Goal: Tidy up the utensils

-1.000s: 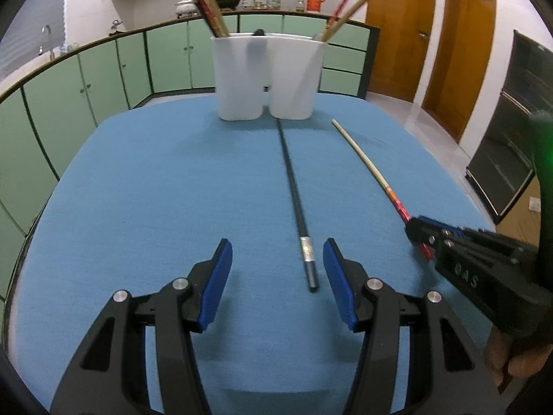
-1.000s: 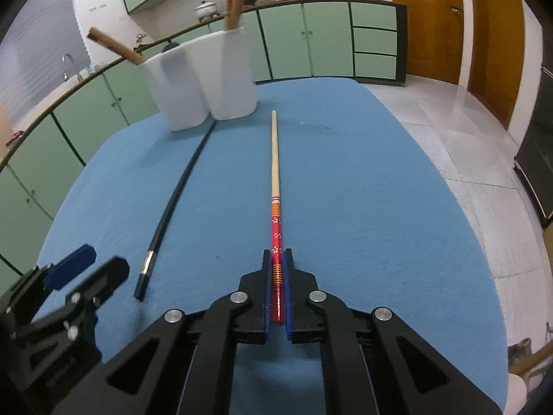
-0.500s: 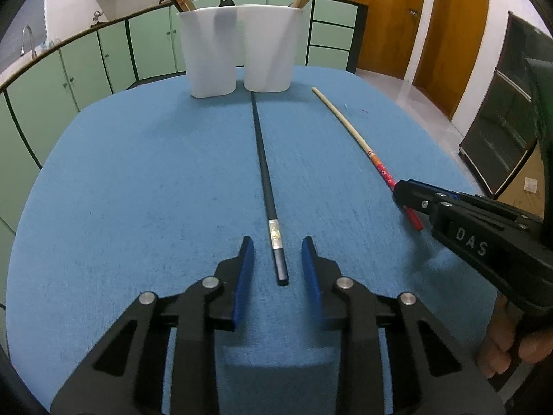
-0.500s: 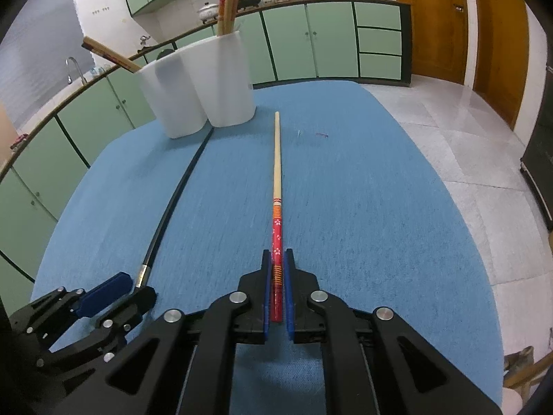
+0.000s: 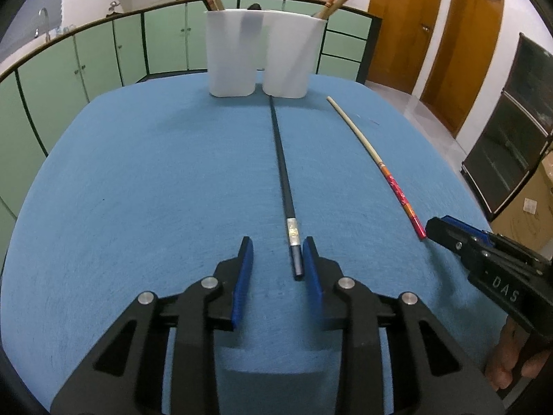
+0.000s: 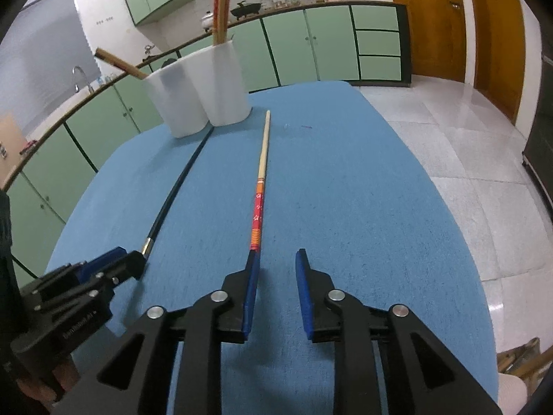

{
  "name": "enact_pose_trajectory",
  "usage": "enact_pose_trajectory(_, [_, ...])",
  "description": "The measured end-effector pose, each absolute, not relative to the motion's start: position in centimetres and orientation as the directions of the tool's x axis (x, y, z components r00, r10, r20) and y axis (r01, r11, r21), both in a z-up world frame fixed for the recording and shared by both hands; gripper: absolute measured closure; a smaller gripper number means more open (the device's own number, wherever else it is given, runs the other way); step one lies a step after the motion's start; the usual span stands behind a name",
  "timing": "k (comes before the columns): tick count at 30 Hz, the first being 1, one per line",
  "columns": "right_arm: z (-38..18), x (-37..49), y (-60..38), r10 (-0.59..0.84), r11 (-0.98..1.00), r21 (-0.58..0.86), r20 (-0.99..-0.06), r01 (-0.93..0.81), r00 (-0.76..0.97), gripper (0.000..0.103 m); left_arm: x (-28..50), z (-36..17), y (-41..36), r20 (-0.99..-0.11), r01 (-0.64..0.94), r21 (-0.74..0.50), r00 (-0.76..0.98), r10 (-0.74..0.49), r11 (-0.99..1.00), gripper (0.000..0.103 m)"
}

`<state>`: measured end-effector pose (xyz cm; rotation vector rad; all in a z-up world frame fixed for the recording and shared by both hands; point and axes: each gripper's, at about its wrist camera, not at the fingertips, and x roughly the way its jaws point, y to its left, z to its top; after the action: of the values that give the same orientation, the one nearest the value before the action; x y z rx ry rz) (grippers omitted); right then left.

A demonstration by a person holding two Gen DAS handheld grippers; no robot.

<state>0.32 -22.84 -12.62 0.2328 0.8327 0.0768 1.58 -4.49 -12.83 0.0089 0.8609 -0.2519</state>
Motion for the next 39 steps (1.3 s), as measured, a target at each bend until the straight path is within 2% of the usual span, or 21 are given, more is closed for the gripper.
enact_pose_trajectory(6, [-12.2, -0.2, -21.1, 0.145, 0.987, 0.155, -0.725, -0.045, 0.674, 0.081, 1.2, -12.4, -3.8, -0.74, 0.213, -0.103, 0.636, -0.218, 0.972, 0.071])
enact_pose_trajectory(10, [-12.4, -0.1, -21.3, 0.155, 0.985, 0.165, -0.732, -0.049, 0.663, 0.081, 1.5, -12.6, -2.6, -0.744, 0.187, -0.133, 0.63, -0.223, 0.973, 0.071])
enact_pose_trajectory(23, [-12.8, 0.4, -21.1, 0.153, 0.986, 0.158, -0.749, -0.052, 0.645, 0.082, 0.8, -12.3, -3.9, -0.737, 0.252, -0.098, 0.631, -0.24, 0.963, 0.066])
enact_pose_trajectory(31, [-12.9, 0.8, -20.9, 0.134, 0.989, 0.142, -0.756, -0.038, 0.641, 0.093, 0.9, -12.8, -4.8, -0.755, 0.281, -0.081, 0.609, -0.243, 0.956, 0.063])
enact_pose_trajectory(39, [-13.1, 0.9, -21.0, 0.144, 0.987, 0.158, -0.754, -0.037, 0.641, 0.094, 1.0, -13.1, -5.7, -0.768, 0.286, -0.062, 0.598, -0.229, 0.956, 0.064])
